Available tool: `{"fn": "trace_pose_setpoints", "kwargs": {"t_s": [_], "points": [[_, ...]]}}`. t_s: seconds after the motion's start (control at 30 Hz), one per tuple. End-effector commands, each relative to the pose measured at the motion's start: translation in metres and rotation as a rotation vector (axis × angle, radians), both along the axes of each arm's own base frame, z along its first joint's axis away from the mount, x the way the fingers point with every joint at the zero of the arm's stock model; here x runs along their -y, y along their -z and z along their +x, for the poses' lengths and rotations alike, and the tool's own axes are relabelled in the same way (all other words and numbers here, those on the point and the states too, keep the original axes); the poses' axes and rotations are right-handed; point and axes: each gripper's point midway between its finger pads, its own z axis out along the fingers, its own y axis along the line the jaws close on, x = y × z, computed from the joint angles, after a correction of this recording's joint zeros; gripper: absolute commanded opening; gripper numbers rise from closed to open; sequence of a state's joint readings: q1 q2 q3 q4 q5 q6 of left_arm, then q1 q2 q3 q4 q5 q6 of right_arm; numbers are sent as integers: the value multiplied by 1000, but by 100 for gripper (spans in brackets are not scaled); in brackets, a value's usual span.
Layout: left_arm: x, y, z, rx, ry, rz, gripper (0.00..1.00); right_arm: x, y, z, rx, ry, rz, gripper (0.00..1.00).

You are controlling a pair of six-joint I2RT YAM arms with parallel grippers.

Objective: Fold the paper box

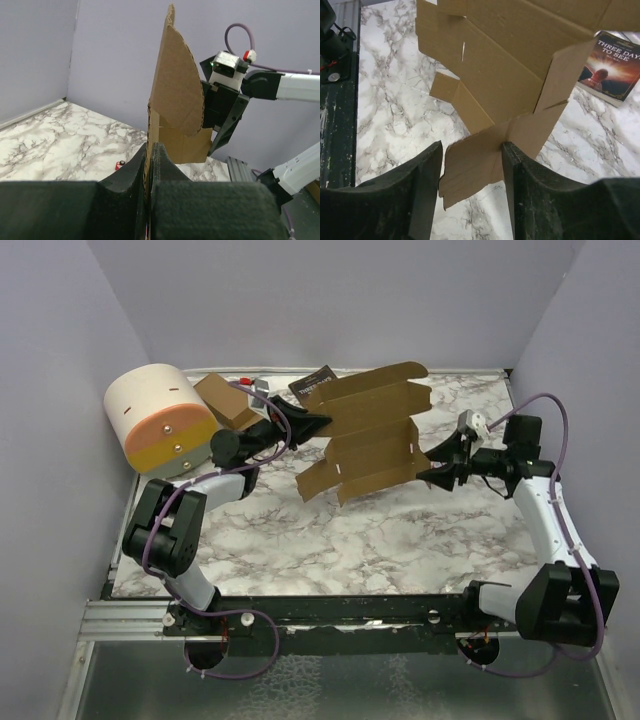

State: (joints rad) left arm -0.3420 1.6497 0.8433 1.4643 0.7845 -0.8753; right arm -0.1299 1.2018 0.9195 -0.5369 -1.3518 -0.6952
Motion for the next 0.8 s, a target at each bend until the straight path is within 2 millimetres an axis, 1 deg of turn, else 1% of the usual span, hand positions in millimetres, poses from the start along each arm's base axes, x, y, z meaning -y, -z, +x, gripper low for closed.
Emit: {"fn": "trace_pose_setpoints", "kwargs": {"t_s": [0.0,0.1,0.2,0.33,0.4,0.47,0.6,0.7,0.77], "points": [[-7,-7,-5,85,20,22,0,6,-15,2,38,3,-19,54],[-14,-5,-7,99,30,33,0,18,-23,4,53,34,-8,60],[-14,-1,-15,114,69,53,0,28,-35,4,79,52,15,64],[-13,1,-26,142,121,62,0,30,-51,4,107,44,41,68],[-12,1,-31,151,145,67,0,30,-62,5,127,32,52,71],[-12,1,-34,158,160,75,0,29,-77,5,161,16,60,78],[-8,2,-38,166,183,84,0,28,-110,6,258,-8,55,100],[-3,3,-42,177,206,92,0,28,-128,7,293,-11,46,99],[2,4,-45,181,220,95,0,27,-133,10,276,-5,43,99]]}}
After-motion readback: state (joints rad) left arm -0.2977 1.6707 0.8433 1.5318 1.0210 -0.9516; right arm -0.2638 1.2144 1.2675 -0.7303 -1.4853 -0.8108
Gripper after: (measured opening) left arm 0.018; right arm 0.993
